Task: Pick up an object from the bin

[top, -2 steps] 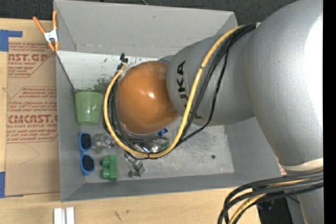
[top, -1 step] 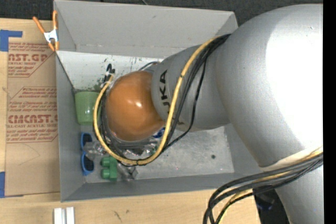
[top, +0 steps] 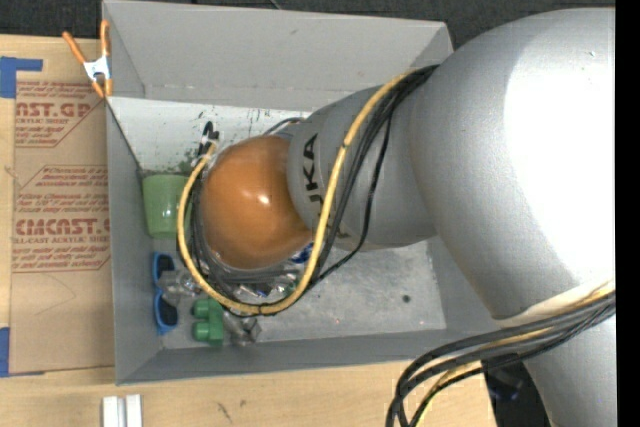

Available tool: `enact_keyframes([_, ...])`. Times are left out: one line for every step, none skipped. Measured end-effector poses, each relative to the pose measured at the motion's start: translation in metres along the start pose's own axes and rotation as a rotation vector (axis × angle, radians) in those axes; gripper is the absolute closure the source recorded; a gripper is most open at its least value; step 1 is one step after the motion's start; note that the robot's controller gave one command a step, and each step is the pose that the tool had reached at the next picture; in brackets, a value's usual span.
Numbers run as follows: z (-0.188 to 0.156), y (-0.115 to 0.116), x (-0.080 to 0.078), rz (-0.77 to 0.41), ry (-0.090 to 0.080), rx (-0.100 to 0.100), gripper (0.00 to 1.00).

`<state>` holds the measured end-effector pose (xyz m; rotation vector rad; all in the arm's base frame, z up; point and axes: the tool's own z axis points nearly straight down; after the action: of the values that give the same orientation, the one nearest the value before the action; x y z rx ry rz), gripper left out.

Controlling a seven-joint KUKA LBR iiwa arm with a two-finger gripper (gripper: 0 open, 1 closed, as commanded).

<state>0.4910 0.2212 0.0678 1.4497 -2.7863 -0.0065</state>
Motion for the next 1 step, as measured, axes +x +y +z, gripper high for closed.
enact_keyframes([0.0001,0.0001,0.0001,0.000,0.000,0.000,1.00])
